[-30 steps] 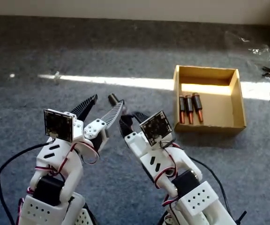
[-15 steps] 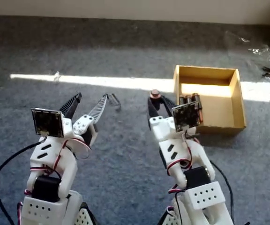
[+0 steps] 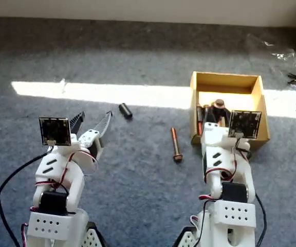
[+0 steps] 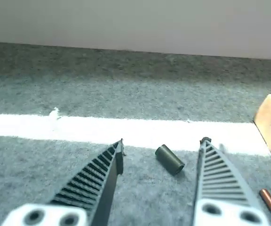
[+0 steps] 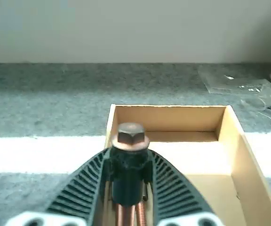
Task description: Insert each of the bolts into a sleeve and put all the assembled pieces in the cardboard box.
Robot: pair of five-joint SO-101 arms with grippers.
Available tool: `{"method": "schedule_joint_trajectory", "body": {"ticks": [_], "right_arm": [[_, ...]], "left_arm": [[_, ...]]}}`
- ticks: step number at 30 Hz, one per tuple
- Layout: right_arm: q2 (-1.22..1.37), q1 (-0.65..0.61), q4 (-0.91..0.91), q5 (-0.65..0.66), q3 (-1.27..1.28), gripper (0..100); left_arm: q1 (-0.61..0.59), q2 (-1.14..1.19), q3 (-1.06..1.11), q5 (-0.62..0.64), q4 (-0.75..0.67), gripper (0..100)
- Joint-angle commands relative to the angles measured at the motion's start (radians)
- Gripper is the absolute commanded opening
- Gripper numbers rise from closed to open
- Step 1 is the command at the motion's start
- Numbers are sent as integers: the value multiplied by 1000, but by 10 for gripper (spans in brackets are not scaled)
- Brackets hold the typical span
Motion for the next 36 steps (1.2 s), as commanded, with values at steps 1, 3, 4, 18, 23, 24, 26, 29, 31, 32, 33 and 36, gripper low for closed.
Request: {"method": "schedule_joint_trajectory", "body": {"ticks": [1, 3, 4, 18, 23, 24, 26, 29, 31, 32, 33, 36], "right_arm": [[-2, 24, 24, 61, -113, 4], [-2, 24, 44, 81, -122, 4], [-2, 25, 47, 87, -128, 4], [691, 91, 245, 94, -716, 4], [995, 90, 435, 95, -1035, 4], [1052, 91, 469, 95, -1096, 4], [1155, 91, 533, 95, -1208, 4], [1293, 93, 604, 97, -1359, 4], [1379, 94, 630, 97, -1451, 4], [1420, 94, 648, 97, -1492, 4], [1458, 94, 668, 97, -1534, 4], [1561, 94, 737, 101, -1639, 4]], "left_arm": [[-42, 2, 33, -3, -81, 245], [-42, 2, 54, -3, -117, 245], [-42, 2, 62, -3, -127, 245], [-42, 2, 71, -3, -132, 245], [-42, 5, 71, -3, -132, 245], [-42, 5, 71, -3, -132, 245], [-44, 5, 71, -3, -132, 245], [-44, 5, 71, -3, -132, 245], [-44, 5, 71, -3, -132, 245], [-44, 5, 71, -3, -132, 245], [-44, 5, 71, -3, -132, 245], [-44, 5, 71, -3, -132, 245]]}}
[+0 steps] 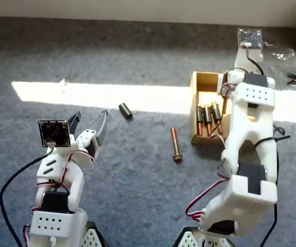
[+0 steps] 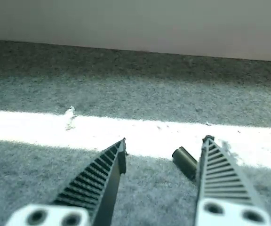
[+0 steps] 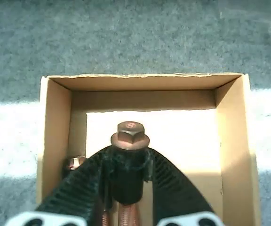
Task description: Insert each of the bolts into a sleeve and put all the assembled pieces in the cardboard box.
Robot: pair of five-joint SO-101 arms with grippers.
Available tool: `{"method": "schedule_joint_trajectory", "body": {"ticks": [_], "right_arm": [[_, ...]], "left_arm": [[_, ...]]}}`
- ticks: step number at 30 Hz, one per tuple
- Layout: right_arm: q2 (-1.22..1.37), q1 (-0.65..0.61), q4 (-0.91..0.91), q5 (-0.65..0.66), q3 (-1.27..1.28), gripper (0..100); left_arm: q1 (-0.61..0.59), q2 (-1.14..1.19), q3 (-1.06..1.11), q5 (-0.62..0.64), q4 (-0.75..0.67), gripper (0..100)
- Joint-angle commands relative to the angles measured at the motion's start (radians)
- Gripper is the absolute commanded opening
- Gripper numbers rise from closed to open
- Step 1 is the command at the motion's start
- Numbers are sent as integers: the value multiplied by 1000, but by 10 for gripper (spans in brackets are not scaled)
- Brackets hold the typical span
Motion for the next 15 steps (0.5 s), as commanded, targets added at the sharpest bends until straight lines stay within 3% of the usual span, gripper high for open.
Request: {"method": "schedule_joint_trajectory", "body": {"ticks": [1, 15], "right_arm": [[79, 12, 65, 34, -180, 4], [335, 90, 120, 124, -329, 6]], "left_arm": [[-13, 5, -8, -3, -18, 245], [-12, 10, -8, -3, -25, 245]]}}
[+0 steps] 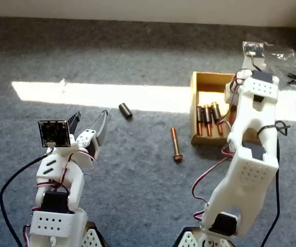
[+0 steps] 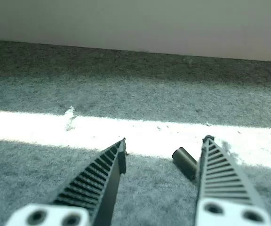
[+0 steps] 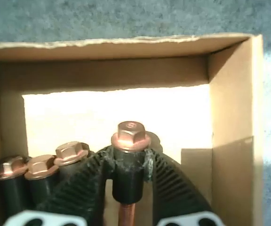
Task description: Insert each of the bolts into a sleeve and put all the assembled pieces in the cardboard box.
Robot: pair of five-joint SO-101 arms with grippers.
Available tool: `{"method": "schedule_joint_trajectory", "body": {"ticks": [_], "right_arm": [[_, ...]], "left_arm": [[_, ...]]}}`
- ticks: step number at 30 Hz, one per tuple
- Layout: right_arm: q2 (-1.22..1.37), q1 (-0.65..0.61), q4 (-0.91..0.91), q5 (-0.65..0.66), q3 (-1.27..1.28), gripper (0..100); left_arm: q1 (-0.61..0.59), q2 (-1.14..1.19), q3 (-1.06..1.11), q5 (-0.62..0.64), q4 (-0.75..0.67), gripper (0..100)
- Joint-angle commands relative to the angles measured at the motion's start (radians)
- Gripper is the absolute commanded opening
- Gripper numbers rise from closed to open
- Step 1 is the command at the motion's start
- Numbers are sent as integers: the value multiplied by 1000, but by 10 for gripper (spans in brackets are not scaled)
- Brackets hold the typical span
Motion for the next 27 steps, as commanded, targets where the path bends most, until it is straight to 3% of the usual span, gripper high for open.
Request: {"method": "schedule_joint_trajectory", "body": {"ticks": [1, 5, 10, 17, 27], "right_arm": [[-16, -5, 4, 64, -64, 6], [-13, -21, 4, 72, -59, 17], [-15, -31, 4, 72, -18, 135], [-21, -68, 5, 72, -19, 142], [-119, -188, 314, 68, -280, 101]], "left_arm": [[-12, 8, -8, -3, -23, 245], [-12, 8, -8, -3, -23, 245], [-12, 8, -8, -3, -23, 245], [-13, 8, -7, -3, -23, 245], [-13, 8, -7, -5, -23, 245]]}}
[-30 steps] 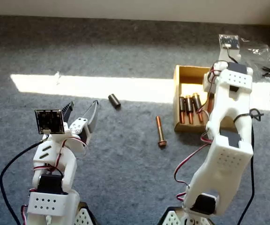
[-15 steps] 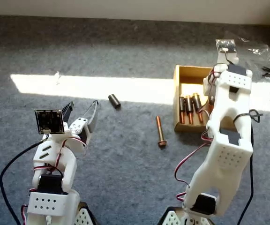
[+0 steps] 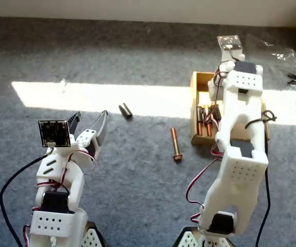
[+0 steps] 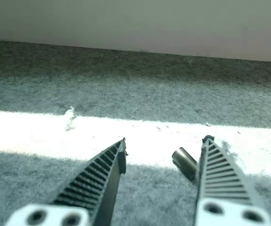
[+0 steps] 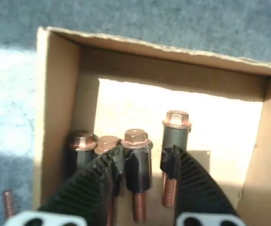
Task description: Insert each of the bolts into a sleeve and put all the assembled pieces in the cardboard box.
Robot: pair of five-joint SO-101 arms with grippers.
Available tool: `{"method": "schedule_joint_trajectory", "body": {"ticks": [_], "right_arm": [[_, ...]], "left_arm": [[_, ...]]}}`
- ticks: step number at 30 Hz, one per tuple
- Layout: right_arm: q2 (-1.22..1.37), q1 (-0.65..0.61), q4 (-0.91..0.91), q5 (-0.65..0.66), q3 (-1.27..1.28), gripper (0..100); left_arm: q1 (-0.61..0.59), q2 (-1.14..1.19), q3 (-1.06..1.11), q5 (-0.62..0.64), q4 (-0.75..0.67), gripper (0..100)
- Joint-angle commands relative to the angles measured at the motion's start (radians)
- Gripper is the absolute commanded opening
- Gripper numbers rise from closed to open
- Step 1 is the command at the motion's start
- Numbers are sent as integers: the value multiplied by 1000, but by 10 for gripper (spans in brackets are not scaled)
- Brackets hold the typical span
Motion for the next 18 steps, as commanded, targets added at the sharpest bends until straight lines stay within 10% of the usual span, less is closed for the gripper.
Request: {"method": "schedule_joint_trajectory", "body": {"ticks": [1, 18], "right_arm": [[-114, -61, 122, 5, -154, 76], [-163, -400, 409, 60, -404, 42]], "left_arm": [[-13, 8, -7, -5, -23, 245], [-177, 1, -8, 3, -23, 245]]}}
